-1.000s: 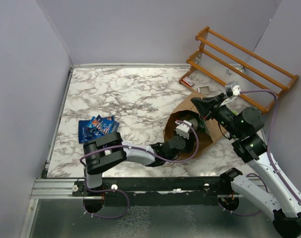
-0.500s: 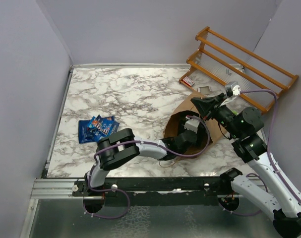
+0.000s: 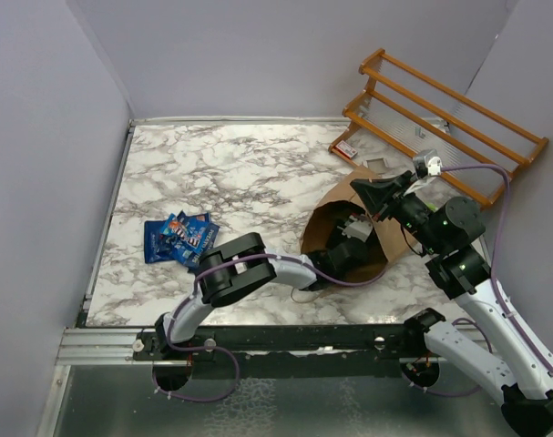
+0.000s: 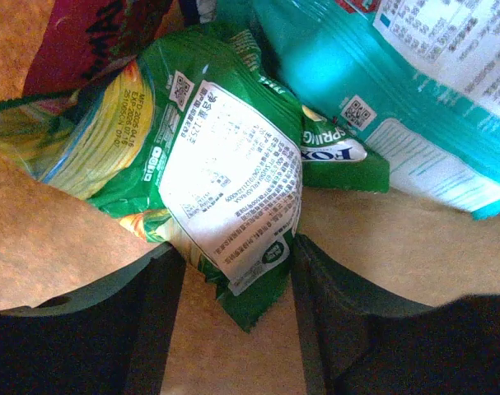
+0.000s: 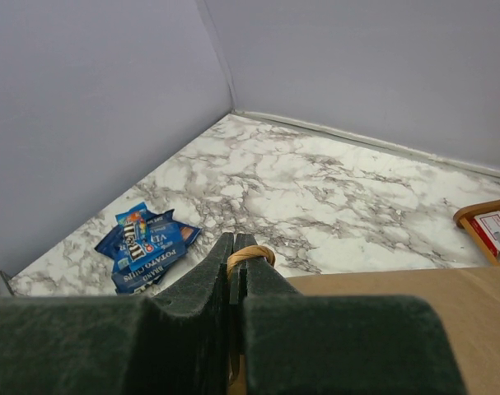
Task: Take the snacks out of the paper bag
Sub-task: Take out the snack from the paper bag.
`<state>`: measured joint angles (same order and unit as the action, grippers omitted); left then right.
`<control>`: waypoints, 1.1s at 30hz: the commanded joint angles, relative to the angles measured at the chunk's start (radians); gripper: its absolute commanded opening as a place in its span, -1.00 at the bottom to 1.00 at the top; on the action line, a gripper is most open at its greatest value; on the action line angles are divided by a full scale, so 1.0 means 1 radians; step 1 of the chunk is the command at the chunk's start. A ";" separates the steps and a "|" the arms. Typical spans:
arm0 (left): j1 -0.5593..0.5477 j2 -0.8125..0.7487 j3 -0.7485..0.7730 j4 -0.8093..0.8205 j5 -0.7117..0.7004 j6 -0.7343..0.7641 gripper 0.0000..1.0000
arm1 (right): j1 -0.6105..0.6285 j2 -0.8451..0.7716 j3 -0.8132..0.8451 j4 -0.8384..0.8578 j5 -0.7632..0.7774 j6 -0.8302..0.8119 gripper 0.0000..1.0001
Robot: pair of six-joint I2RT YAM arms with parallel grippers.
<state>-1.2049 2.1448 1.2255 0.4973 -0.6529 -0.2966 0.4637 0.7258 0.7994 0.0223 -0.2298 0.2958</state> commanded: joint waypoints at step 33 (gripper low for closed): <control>0.004 -0.739 -0.454 -0.039 0.600 0.071 -1.00 | 0.001 -0.017 0.018 0.015 0.040 -0.024 -0.96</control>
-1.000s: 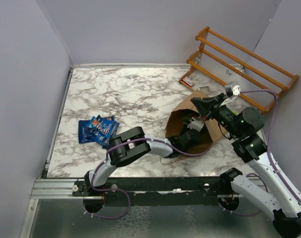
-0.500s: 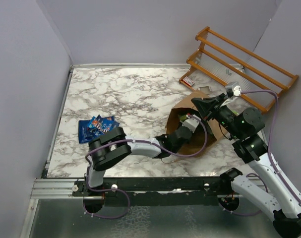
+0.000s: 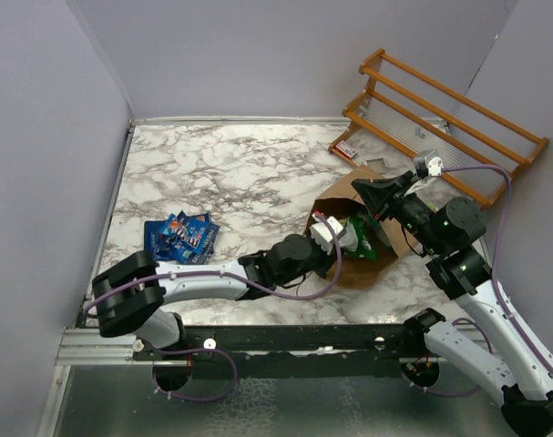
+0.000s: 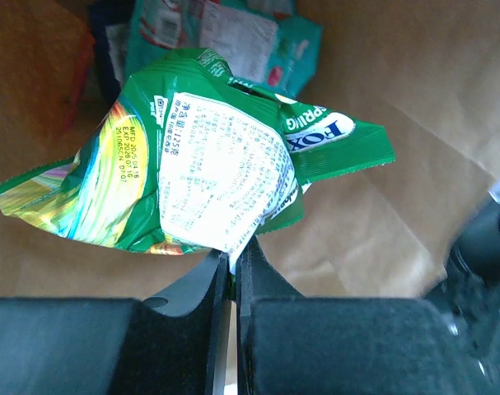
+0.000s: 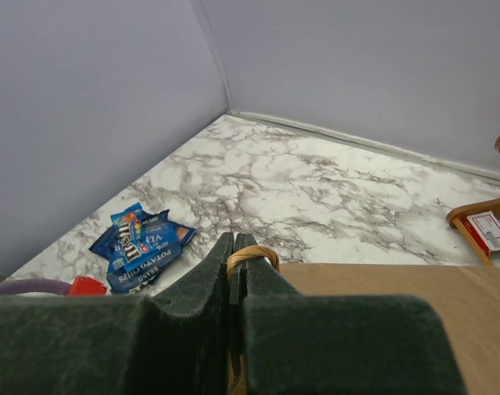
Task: Take the snacks out of the paper bag
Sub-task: Take out the snack from the paper bag.
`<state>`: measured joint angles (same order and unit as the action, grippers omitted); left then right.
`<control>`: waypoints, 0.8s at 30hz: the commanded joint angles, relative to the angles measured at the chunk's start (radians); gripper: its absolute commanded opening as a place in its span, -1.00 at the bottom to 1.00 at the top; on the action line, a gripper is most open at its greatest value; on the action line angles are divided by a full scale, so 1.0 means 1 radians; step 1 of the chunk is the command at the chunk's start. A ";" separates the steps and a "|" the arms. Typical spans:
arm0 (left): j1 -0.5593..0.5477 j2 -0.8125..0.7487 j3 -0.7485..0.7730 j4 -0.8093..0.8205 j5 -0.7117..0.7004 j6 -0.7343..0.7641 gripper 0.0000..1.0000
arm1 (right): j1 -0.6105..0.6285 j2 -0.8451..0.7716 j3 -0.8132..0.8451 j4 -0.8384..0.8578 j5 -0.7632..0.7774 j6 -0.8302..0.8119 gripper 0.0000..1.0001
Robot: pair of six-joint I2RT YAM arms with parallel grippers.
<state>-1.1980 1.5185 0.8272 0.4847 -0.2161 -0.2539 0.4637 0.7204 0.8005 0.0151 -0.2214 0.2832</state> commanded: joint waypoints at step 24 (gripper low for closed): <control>0.000 -0.774 -0.194 -0.309 -0.484 0.151 -1.00 | 0.001 0.019 0.029 0.045 0.022 0.024 -0.96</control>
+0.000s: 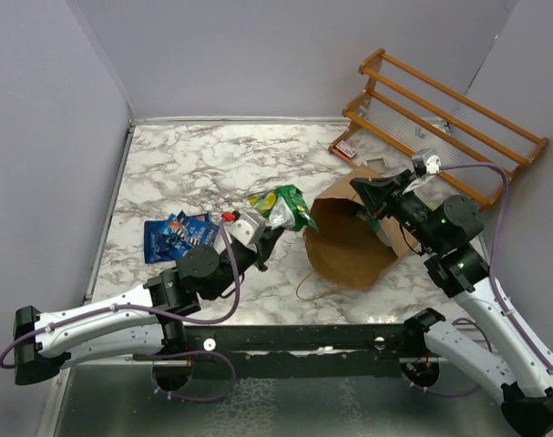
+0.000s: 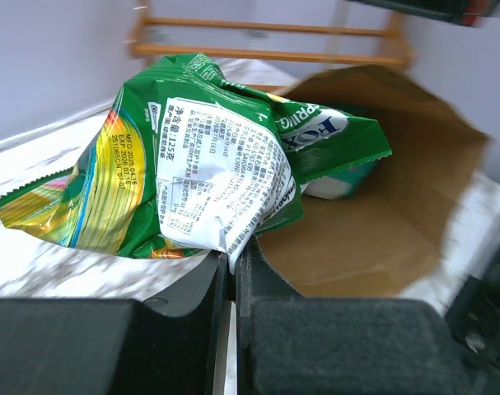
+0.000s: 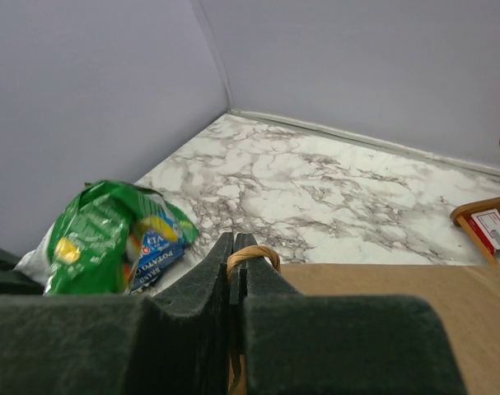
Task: Take the snacks out of the paper bag
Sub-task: Take out the snack from the paper bag, then place the snack at the center of the board.
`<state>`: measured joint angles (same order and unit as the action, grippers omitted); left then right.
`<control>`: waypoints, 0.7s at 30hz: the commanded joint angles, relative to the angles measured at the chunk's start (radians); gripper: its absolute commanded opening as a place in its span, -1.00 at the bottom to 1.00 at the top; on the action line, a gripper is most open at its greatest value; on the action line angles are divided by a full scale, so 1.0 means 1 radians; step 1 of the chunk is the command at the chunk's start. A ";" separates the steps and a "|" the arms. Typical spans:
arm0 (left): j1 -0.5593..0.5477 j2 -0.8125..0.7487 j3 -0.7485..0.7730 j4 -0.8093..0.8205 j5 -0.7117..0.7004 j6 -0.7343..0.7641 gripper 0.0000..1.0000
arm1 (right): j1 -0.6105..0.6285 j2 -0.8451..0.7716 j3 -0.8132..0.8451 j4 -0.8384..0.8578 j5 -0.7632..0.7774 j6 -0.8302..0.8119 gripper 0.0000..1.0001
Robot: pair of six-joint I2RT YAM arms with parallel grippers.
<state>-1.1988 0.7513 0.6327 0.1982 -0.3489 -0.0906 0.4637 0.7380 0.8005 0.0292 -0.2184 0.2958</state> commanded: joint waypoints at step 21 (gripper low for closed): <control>0.703 0.214 0.129 -0.464 -0.260 -0.342 -1.00 | 0.001 0.029 0.049 0.029 -0.054 -0.019 -0.96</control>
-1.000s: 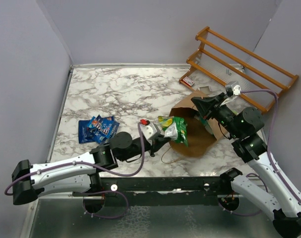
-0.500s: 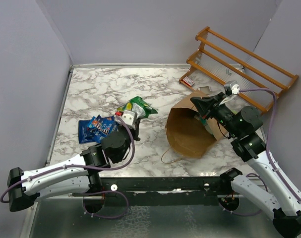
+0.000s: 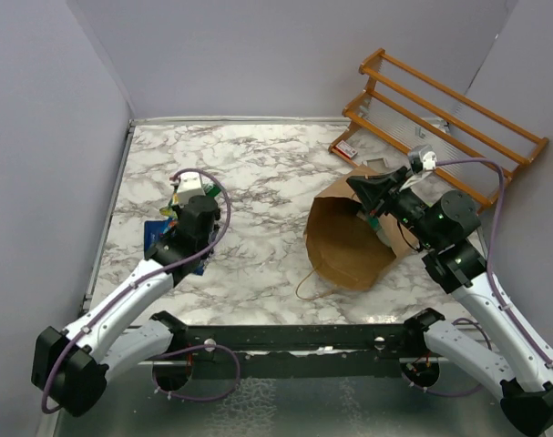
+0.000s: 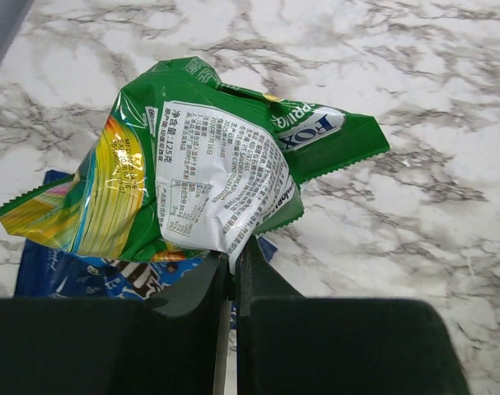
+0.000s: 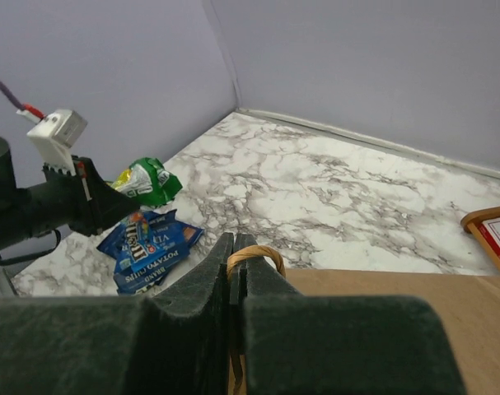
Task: Take the snacks out of the paper bag
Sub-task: Place the snack at the center of the board.
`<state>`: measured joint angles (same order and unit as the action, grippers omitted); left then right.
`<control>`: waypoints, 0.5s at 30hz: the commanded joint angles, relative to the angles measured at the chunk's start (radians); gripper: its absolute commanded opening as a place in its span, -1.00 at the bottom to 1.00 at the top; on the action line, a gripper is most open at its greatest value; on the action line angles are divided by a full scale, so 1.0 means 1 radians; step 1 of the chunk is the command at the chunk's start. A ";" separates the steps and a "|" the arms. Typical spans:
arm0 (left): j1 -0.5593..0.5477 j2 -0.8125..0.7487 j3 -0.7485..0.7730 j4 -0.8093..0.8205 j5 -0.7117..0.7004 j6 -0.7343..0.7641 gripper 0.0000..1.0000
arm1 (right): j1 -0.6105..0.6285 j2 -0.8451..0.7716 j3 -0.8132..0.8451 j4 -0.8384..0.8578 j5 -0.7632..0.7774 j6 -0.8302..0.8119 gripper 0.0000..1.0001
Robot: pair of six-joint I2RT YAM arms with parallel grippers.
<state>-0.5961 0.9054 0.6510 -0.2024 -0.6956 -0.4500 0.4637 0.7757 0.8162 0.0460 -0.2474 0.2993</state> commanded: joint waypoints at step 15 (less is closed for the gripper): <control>0.330 0.299 0.229 -0.118 0.231 0.168 -1.00 | 0.001 -0.029 0.024 -0.005 0.000 -0.045 -0.96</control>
<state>-0.2798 1.1992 0.8825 -0.3557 -0.4778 -0.3363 0.4637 0.7643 0.8169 0.0452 -0.2554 0.2729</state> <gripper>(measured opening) 0.061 0.026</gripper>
